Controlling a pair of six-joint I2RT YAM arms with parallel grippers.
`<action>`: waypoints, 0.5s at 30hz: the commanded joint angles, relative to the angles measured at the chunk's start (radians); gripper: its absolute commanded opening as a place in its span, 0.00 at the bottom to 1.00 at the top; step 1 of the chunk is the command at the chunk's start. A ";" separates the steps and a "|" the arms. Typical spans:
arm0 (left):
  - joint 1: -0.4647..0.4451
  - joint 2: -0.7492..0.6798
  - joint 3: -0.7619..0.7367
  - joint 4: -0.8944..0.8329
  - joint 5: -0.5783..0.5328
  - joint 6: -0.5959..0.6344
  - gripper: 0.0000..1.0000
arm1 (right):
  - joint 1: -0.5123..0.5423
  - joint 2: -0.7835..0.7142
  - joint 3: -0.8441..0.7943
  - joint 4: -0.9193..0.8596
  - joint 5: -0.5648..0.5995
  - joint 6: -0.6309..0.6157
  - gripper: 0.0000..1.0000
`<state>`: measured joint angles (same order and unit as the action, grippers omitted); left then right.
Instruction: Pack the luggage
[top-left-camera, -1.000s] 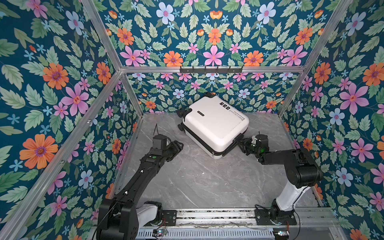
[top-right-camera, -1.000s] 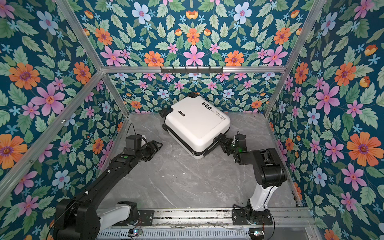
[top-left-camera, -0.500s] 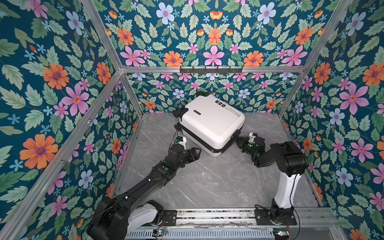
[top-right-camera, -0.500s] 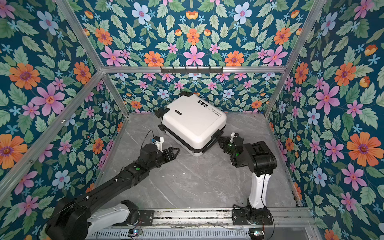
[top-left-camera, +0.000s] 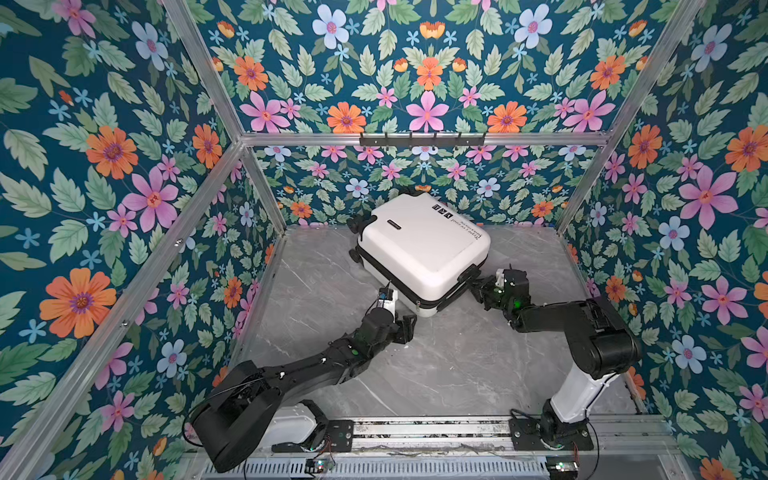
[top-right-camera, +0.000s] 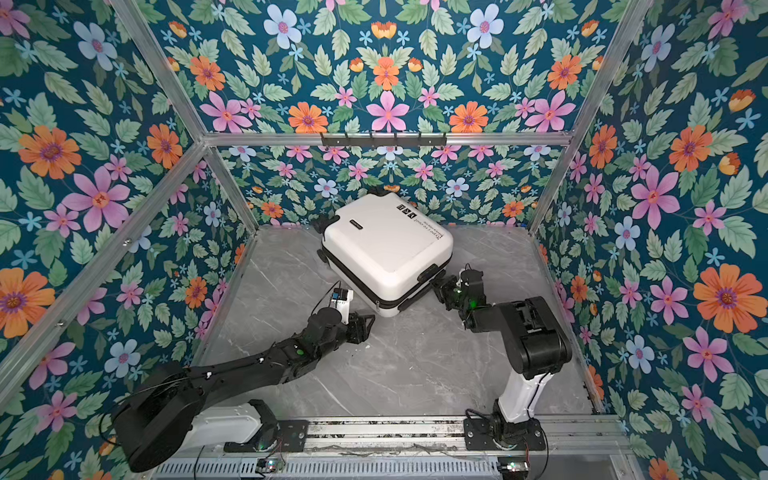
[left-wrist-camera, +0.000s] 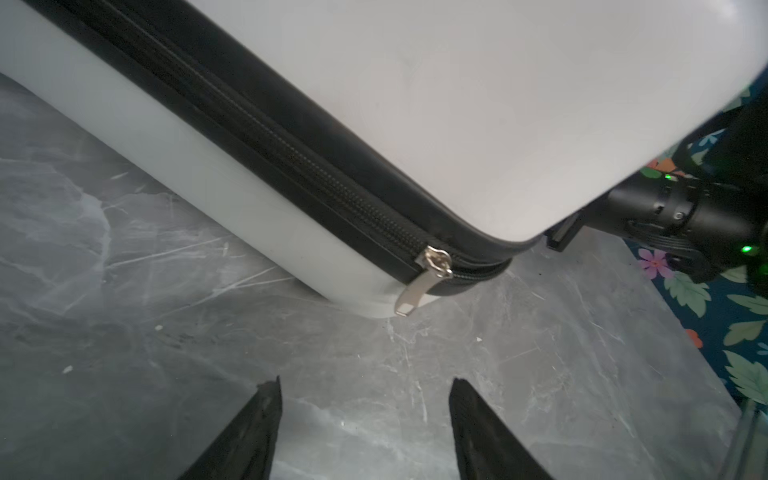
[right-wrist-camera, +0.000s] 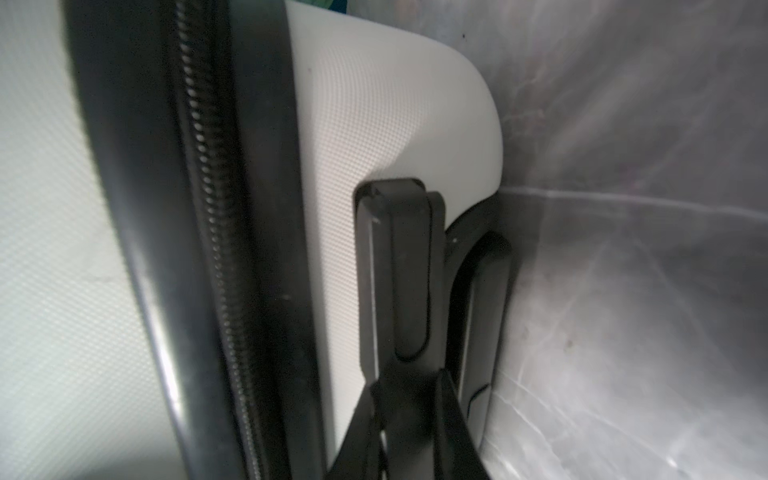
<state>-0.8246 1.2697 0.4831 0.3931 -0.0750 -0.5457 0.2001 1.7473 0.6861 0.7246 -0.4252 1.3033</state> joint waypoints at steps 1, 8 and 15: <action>-0.002 0.017 0.008 0.071 -0.005 0.071 0.65 | 0.005 -0.048 0.003 0.065 -0.046 -0.007 0.00; -0.001 0.058 0.034 0.108 0.040 0.121 0.60 | 0.032 -0.152 -0.013 -0.017 -0.025 -0.025 0.00; -0.001 0.079 0.088 0.099 0.070 0.165 0.59 | 0.058 -0.218 -0.031 -0.059 0.000 -0.025 0.00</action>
<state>-0.8253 1.3441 0.5564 0.4698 -0.0193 -0.4168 0.2531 1.5597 0.6521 0.5255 -0.3893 1.2968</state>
